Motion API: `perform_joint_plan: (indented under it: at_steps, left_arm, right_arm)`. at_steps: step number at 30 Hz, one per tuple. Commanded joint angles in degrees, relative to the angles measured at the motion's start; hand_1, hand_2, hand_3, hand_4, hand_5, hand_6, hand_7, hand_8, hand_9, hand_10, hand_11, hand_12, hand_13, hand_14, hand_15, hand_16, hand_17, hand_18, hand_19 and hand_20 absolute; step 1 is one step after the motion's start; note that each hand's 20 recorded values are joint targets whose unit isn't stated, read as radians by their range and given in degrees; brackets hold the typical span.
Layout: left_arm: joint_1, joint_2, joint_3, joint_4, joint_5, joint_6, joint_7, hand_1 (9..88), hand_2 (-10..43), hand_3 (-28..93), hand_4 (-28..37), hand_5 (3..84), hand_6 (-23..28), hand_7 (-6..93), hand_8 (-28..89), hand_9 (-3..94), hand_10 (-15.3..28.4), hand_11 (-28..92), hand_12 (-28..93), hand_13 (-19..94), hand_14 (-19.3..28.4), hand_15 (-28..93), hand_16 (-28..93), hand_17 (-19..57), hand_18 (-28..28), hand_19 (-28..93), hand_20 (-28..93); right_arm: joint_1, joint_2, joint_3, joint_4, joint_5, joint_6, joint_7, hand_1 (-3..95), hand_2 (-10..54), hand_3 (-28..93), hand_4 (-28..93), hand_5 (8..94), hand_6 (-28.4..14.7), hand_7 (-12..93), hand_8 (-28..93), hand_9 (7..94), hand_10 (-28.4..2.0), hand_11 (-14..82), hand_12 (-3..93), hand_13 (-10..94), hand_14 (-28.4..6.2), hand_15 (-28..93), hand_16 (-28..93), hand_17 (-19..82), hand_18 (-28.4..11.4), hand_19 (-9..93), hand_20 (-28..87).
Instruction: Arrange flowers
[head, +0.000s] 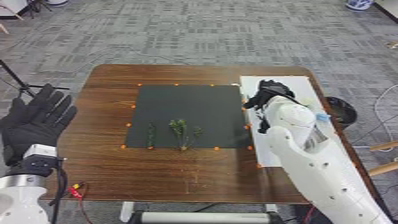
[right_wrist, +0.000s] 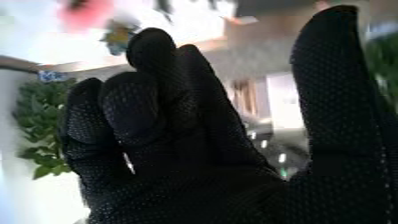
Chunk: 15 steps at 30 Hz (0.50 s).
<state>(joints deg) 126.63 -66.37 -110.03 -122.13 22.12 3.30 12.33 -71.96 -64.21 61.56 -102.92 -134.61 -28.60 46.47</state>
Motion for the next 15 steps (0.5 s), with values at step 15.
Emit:
perform_joint_plan:
  at_steps: [15]
  left_arm:
    - [-0.6, -0.48, 1.25, 0.26, 0.12, 0.72, -0.61, 23.9, 15.5, 70, -28.3, 38.1, 9.0, 8.5, -8, 30.5, 16.8, 17, 8, 22, 16.2, 20, -3, -11.1, 14.7, 36, 7]
  right_arm:
    - [5.5, -0.7, -5.0, 12.4, -5.6, -2.4, 0.7, 40.4, -9.5, 50, -27, 60.7, -11.7, 6, -8, 64.6, -20.2, 51.1, 42.5, 59, -20.4, 76, 48, 33, -28.4, 86, 46]
